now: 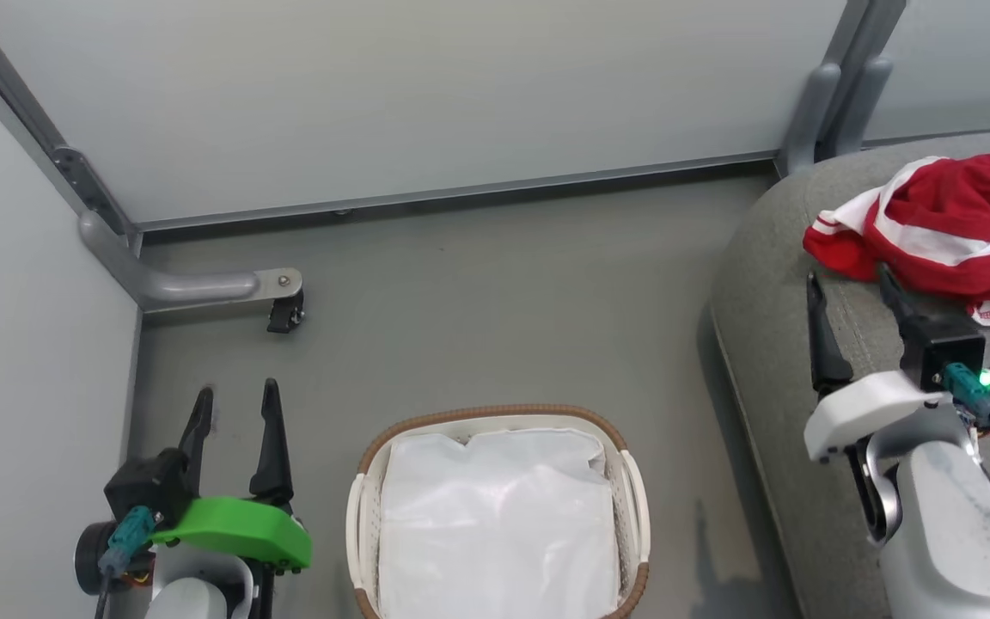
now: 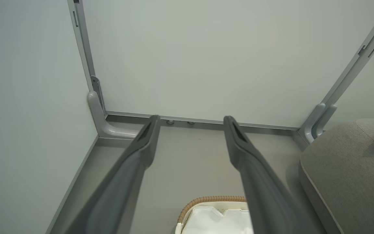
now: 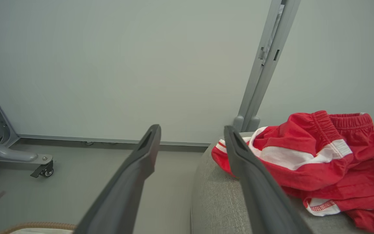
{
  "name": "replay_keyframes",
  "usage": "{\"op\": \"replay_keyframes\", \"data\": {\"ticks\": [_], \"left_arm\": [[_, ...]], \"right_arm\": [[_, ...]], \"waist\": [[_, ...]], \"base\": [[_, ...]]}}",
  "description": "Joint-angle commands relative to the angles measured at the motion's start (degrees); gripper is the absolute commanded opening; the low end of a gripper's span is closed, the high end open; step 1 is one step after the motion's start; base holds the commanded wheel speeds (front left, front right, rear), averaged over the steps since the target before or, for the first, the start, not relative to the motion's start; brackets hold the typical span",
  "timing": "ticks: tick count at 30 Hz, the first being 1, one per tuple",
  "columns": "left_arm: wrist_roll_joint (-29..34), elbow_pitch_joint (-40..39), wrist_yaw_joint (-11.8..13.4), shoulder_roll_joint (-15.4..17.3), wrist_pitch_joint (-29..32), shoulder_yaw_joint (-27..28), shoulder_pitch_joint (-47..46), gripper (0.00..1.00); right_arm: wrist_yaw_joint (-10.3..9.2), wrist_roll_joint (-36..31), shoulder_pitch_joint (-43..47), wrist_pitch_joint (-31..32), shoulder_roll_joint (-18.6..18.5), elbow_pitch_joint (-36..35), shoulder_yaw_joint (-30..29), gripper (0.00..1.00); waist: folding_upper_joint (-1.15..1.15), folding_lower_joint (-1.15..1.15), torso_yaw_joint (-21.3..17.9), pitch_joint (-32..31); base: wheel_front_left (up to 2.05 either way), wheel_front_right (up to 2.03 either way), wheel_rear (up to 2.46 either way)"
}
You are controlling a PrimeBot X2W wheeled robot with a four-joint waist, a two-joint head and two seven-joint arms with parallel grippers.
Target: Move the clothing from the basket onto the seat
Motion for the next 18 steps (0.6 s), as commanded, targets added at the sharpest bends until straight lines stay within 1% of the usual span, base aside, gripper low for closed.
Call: {"op": "replay_keyframes", "data": {"ticks": [1,3,10,14,18], "left_arm": [[0.2,0.0,-0.4,0.0,0.0,0.3,1.4,1.0],[0.1,0.0,-0.5,-0.1,0.0,0.1,2.5,1.0],[-0.8,-0.9,-0.7,-0.2,0.0,-1.3,6.1,1.0],[-1.7,-1.1,-0.1,-0.2,0.0,-2.2,7.0,1.0],[-2.2,-1.1,0.1,-0.2,0.0,-2.8,7.7,1.0]], "right_arm": [[-0.08,0.6,2.2,-0.1,0.1,-0.5,0.5,1.0],[-0.08,1.3,4.1,-0.1,0.2,-1.0,1.4,1.0],[-0.08,7.3,9.3,-0.1,0.3,-2.0,6.2,1.0],[-0.08,9.4,11.5,-0.1,0.3,-2.5,7.7,1.0],[-0.08,9.9,12.4,-0.1,0.3,-2.1,8.4,1.0]], "waist": [[0.0,0.0,1.8,-2.2],[0.0,0.0,1.9,-2.7],[0.0,0.0,1.6,-4.5],[0.0,0.0,1.5,-5.3],[0.0,0.0,1.3,-5.8]], "base": [[0.0,0.0,0.0],[0.0,0.0,0.0],[0.0,0.0,0.0],[0.0,0.0,0.0],[0.0,0.0,0.0]]}}
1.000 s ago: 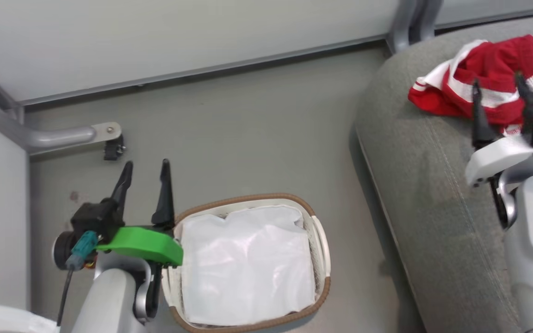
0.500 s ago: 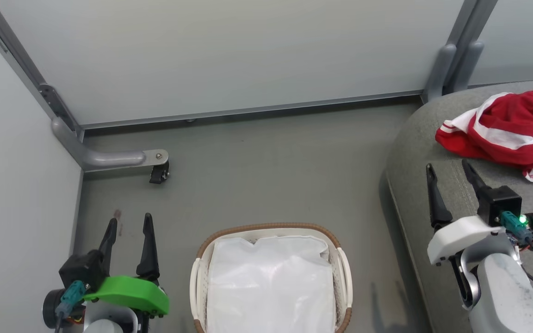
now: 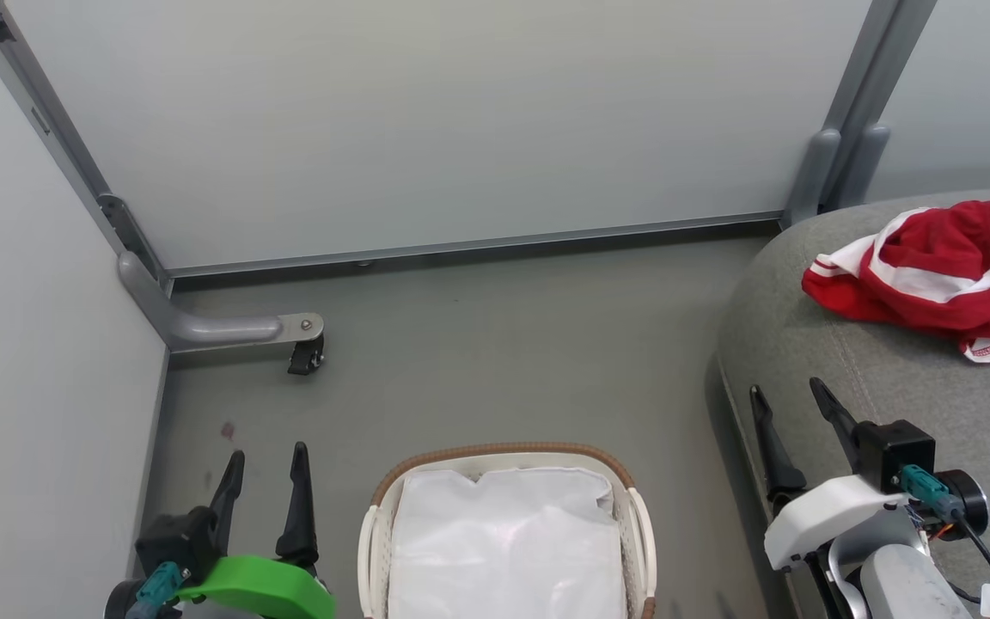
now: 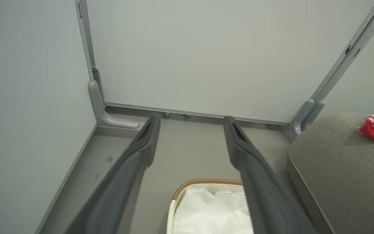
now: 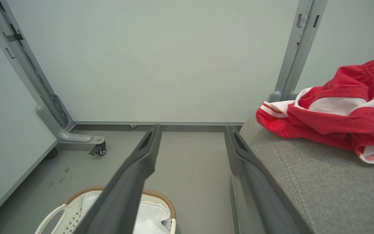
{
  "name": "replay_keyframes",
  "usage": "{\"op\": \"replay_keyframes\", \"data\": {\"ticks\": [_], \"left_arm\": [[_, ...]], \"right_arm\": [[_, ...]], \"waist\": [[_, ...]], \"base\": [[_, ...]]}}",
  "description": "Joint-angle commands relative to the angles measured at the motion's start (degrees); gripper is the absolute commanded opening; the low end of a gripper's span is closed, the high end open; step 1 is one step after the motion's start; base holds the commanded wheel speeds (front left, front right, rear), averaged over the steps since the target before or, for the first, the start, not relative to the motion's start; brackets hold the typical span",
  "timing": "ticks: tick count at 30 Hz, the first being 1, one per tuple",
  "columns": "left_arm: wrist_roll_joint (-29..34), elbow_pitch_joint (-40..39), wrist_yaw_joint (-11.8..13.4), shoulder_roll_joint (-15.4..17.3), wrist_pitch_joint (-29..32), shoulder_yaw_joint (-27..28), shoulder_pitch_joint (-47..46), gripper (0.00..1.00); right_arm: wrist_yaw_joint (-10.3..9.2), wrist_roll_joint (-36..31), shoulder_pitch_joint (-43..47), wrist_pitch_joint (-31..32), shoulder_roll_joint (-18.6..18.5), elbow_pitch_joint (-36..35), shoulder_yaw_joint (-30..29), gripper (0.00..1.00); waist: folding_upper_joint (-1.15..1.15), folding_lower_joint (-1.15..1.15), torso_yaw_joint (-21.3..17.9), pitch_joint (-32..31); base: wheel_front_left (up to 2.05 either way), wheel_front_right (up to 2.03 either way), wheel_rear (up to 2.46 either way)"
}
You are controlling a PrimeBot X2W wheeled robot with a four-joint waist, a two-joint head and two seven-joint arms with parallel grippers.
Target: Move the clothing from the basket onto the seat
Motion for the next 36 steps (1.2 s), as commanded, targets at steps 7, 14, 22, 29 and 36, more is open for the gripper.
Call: {"op": "replay_keyframes", "data": {"ticks": [7,14,22,29,36], "left_arm": [[-0.5,0.0,0.7,0.1,0.0,-0.3,1.2,1.0],[-0.7,0.2,0.6,0.1,0.0,-0.6,1.2,1.0],[-2.9,1.9,0.4,-0.1,0.7,-0.6,0.6,0.0],[-9.8,0.9,0.2,-0.1,2.7,0.7,0.2,0.0],[-16.0,0.0,0.1,0.0,4.5,1.9,-0.2,0.0]], "right_arm": [[-0.08,0.3,0.7,-0.1,-0.3,0.0,-0.3,1.0],[-0.08,0.5,1.4,-0.1,-0.3,-0.2,-0.3,1.0],[0.0,2.6,1.2,1.0,0.4,1.9,-0.7,0.0],[-0.01,10.8,1.4,3.1,0.4,0.7,-1.4,0.0],[-0.01,18.0,1.9,4.7,0.3,-0.6,-1.7,0.0]], "waist": [[0.0,0.0,-0.2,-0.5],[0.0,0.0,0.1,-0.6],[0.0,0.0,0.3,-0.6],[0.0,0.0,0.2,-0.6],[0.0,0.0,0.0,-0.6]], "base": [[0.0,0.0,0.0],[0.0,0.0,0.0],[0.0,0.0,0.0],[0.0,0.0,0.0],[0.0,0.0,0.0]]}}
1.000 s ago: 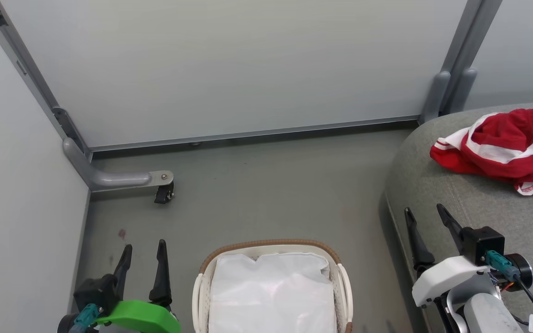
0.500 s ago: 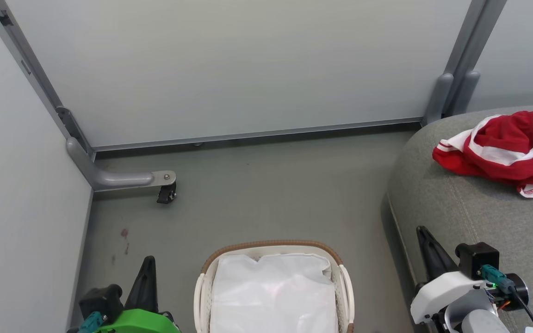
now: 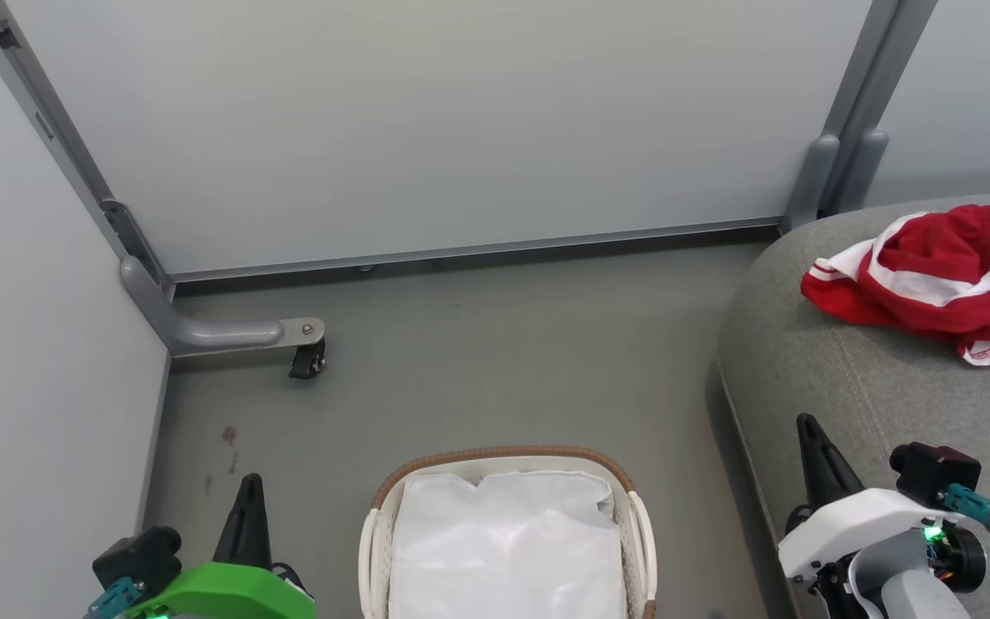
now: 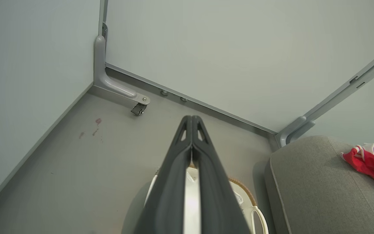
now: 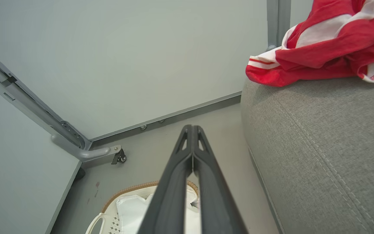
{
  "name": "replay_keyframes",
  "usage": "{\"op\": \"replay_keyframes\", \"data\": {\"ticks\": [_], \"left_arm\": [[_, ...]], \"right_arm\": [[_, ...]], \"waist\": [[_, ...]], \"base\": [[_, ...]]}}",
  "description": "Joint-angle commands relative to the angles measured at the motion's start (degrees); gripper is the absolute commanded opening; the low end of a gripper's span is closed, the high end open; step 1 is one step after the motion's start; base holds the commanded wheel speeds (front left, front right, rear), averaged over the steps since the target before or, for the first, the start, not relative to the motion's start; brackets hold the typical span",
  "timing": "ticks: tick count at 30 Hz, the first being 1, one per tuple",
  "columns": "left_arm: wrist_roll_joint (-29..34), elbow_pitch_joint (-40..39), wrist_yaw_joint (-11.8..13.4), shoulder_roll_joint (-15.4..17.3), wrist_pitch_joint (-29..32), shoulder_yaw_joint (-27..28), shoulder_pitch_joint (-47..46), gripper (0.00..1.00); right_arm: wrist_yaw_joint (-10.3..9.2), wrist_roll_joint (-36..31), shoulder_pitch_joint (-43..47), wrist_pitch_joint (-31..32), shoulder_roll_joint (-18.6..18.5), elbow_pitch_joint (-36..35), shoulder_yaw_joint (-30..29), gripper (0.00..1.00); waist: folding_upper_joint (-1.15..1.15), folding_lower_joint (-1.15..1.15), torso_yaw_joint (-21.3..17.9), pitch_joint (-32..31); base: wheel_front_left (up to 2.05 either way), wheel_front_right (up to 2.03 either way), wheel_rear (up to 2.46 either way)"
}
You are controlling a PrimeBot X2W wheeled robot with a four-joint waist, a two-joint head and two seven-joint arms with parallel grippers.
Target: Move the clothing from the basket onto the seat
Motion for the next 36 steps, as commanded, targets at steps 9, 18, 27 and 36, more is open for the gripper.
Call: {"op": "replay_keyframes", "data": {"ticks": [9,18,27,36], "left_arm": [[-9.0,-2.1,-0.3,0.1,2.5,2.0,-1.8,0.0],[-15.7,-3.0,-0.5,0.1,4.5,3.2,-2.3,0.0],[-21.7,-3.8,-0.7,0.1,6.3,4.4,-2.7,0.0],[-27.4,-4.6,-0.8,0.1,8.0,5.5,-3.0,0.0]], "right_arm": [[-0.02,10.4,-0.2,2.4,-0.4,-2.5,-0.9,0.0],[-0.02,18.2,0.1,4.4,-0.4,-3.7,-1.5,0.0],[-0.03,25.2,0.4,6.2,-0.5,-4.6,-2.1,0.0],[-0.03,31.9,0.6,7.8,-0.6,-5.6,-2.6,0.0]], "waist": [[0.0,0.0,-0.2,0.0],[0.0,0.0,-0.3,0.1],[0.0,0.0,-0.5,0.1],[0.0,0.0,-0.6,0.1]], "base": [[0.0,0.0,0.0],[0.0,0.0,0.0],[0.0,0.0,0.0],[0.0,0.0,0.0]]}}
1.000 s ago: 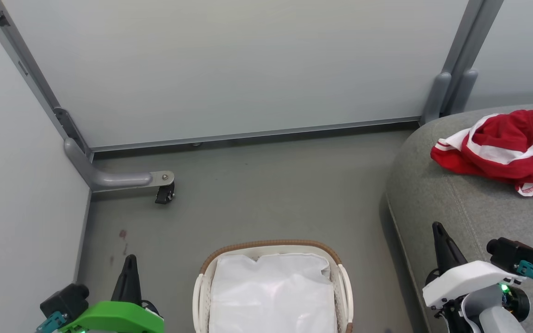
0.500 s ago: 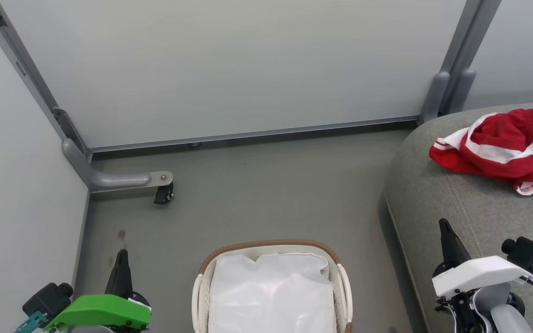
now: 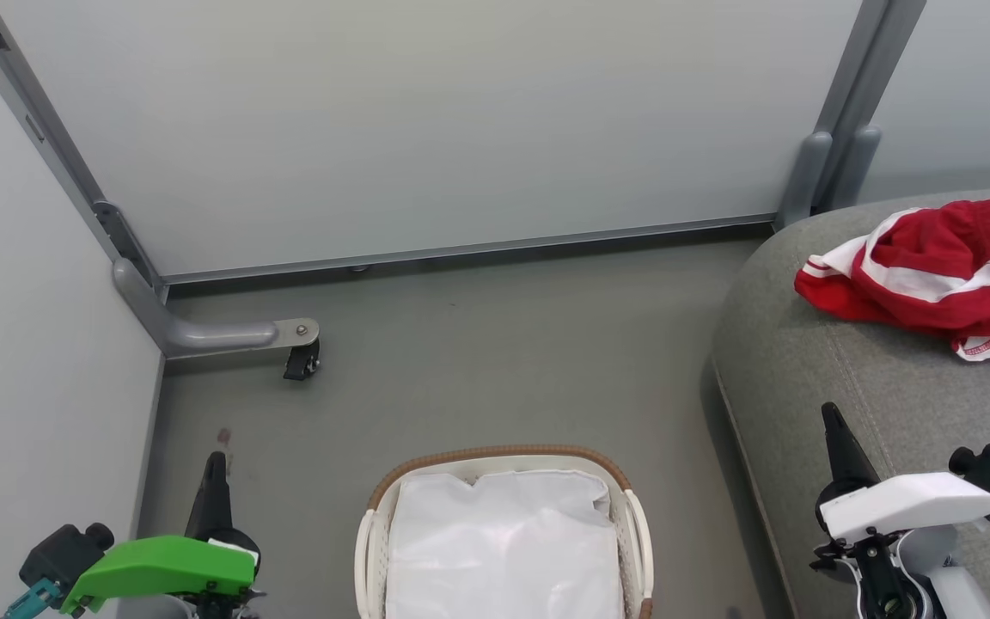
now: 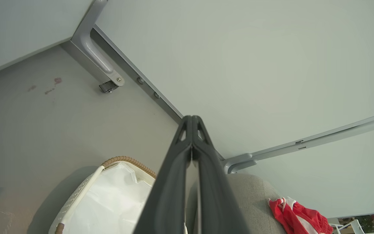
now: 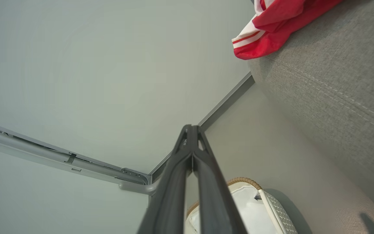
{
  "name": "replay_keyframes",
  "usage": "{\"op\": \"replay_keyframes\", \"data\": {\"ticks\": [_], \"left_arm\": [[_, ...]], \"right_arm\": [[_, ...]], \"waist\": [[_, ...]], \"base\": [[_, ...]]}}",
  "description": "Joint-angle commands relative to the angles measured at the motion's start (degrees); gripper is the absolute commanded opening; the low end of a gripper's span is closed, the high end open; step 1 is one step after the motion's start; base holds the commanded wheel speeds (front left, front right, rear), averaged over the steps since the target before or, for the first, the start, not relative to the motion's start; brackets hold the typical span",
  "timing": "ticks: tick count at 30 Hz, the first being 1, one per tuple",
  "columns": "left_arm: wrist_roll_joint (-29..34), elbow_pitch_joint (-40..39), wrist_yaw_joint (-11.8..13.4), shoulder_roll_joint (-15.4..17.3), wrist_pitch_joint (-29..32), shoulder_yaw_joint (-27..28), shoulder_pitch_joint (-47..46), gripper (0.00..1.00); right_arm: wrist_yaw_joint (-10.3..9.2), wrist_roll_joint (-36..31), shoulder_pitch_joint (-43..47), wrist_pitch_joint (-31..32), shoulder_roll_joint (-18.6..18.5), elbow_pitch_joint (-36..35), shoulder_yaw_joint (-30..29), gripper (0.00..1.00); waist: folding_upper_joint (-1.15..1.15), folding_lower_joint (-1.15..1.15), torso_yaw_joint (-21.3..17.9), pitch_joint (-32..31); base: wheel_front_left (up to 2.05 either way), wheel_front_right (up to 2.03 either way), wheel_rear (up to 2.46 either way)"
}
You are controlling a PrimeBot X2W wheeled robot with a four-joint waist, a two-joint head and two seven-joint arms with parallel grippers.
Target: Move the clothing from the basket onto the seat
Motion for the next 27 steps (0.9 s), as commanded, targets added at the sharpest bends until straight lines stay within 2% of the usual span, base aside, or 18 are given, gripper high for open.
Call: {"op": "replay_keyframes", "data": {"ticks": [1,27], "left_arm": [[-1.6,-0.9,-0.3,0.2,0.3,0.5,-1.5,0.0],[-15.2,-2.7,-0.6,0.2,4.4,3.1,-2.4,0.0]], "right_arm": [[-0.03,1.8,0.1,0.4,-0.4,-1.0,-0.3,0.0],[-0.04,17.6,0.6,4.4,-0.5,-3.2,-1.6,0.0]], "waist": [[0.0,0.0,0.0,0.0],[0.0,0.0,-0.5,0.1]], "base": [[0.0,0.0,0.0],[0.0,0.0,0.0]]}}
